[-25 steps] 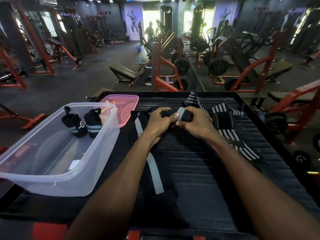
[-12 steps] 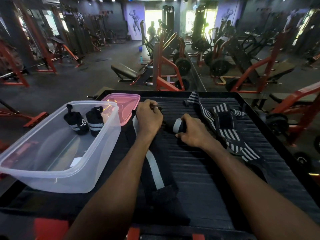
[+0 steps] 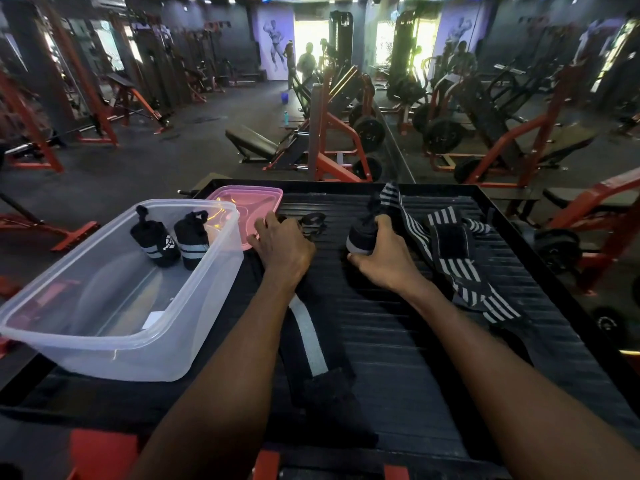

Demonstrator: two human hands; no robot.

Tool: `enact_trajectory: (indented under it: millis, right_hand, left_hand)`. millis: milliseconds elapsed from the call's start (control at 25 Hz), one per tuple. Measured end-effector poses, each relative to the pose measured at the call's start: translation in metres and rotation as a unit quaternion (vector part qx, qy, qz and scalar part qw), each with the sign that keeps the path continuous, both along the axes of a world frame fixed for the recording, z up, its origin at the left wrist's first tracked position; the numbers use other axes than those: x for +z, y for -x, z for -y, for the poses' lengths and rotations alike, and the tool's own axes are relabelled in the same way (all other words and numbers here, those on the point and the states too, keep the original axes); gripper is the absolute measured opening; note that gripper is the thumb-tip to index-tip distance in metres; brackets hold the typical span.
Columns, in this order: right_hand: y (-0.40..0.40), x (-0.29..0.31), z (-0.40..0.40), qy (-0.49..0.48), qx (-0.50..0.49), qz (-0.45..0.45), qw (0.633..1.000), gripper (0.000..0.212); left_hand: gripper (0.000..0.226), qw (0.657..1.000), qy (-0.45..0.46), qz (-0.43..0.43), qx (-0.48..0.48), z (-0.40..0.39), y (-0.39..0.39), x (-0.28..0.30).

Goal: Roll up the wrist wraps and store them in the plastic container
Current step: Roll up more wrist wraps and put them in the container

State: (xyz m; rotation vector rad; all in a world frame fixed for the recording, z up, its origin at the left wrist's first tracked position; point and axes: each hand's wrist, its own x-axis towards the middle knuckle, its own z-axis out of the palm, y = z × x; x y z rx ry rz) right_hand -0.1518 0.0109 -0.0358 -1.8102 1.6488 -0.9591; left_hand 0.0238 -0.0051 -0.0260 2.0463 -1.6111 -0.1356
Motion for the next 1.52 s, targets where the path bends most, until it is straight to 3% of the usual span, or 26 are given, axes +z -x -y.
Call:
enact_trajectory:
  millis: [120, 360, 400, 480, 560, 600, 680, 760, 800, 880, 1000, 1120, 1240, 1440, 1520]
  right_hand:
    - [0.001, -0.007, 0.002, 0.012, 0.017, -0.025, 0.999, 0.064]
    - [-0.001, -0.010, 0.004, 0.004, -0.001, -0.079, 0.997, 0.081]
    - [-0.001, -0.004, 0.003, 0.047, -0.036, -0.075, 0.995, 0.076]
    - [-0.003, 0.011, -0.004, 0.190, -0.089, -0.004, 0.978, 0.045]
    - [-0.009, 0.025, -0.011, 0.253, -0.074, 0.079, 0.961, 0.015]
    - [-0.015, 0.027, -0.013, 0.225, -0.046, 0.100, 0.968, 0.011]
    - [-0.032, 0.023, -0.018, 0.061, 0.041, 0.118, 0.990, 0.019]
    - [-0.047, 0.018, -0.025, -0.127, 0.111, 0.153, 0.974, 0.031]
    - [-0.052, 0.017, -0.028, -0.176, 0.125, 0.174, 0.961, 0.035]
    - [-0.056, 0.020, -0.031, -0.206, 0.129, 0.240, 0.940, 0.035]
    - [-0.054, 0.024, -0.030, -0.242, 0.130, 0.325, 0.905, 0.020]
    - [-0.053, 0.023, -0.030, -0.267, 0.129, 0.356, 0.886, 0.009]
    - [-0.051, 0.024, -0.029, -0.254, 0.114, 0.339, 0.899, 0.012]
    - [-0.034, 0.028, -0.029, -0.299, 0.161, 0.198, 0.919, 0.015]
    - [-0.032, 0.029, -0.031, -0.298, 0.189, 0.187, 0.917, 0.011]
  left_hand:
    - [0.028, 0.999, -0.031, 0.002, -0.012, -0.001, -0.002, -0.003]
    - [0.021, 0.999, 0.033, -0.008, 0.016, -0.001, -0.002, 0.002]
    - [0.017, 0.998, 0.047, -0.026, 0.016, -0.003, -0.003, 0.005]
    - [0.012, 0.996, 0.068, -0.056, 0.016, -0.009, -0.007, 0.013]
    - [0.016, 0.994, 0.087, -0.067, 0.016, -0.019, -0.008, 0.022]
    - [0.019, 0.993, 0.091, -0.072, 0.014, -0.025, -0.008, 0.028]
    - [0.022, 0.994, 0.070, -0.087, 0.010, -0.035, -0.007, 0.036]
    - [0.020, 0.995, 0.026, -0.096, 0.004, -0.043, -0.007, 0.043]
    - [0.017, 0.995, 0.007, -0.096, -0.009, -0.047, -0.008, 0.046]
    - [0.011, 0.992, -0.024, -0.106, -0.071, -0.054, -0.010, 0.048]
    - [0.013, 0.971, -0.049, -0.159, -0.172, -0.062, -0.019, 0.044]
    - [0.026, 0.967, -0.064, -0.162, -0.184, -0.067, -0.029, 0.038]
    - [0.039, 0.982, -0.069, -0.102, -0.145, -0.070, -0.030, 0.032]
    - [0.030, 0.996, -0.011, -0.049, -0.069, -0.070, -0.021, 0.022]
    - [0.031, 0.996, 0.017, -0.063, -0.066, -0.076, -0.019, 0.022]
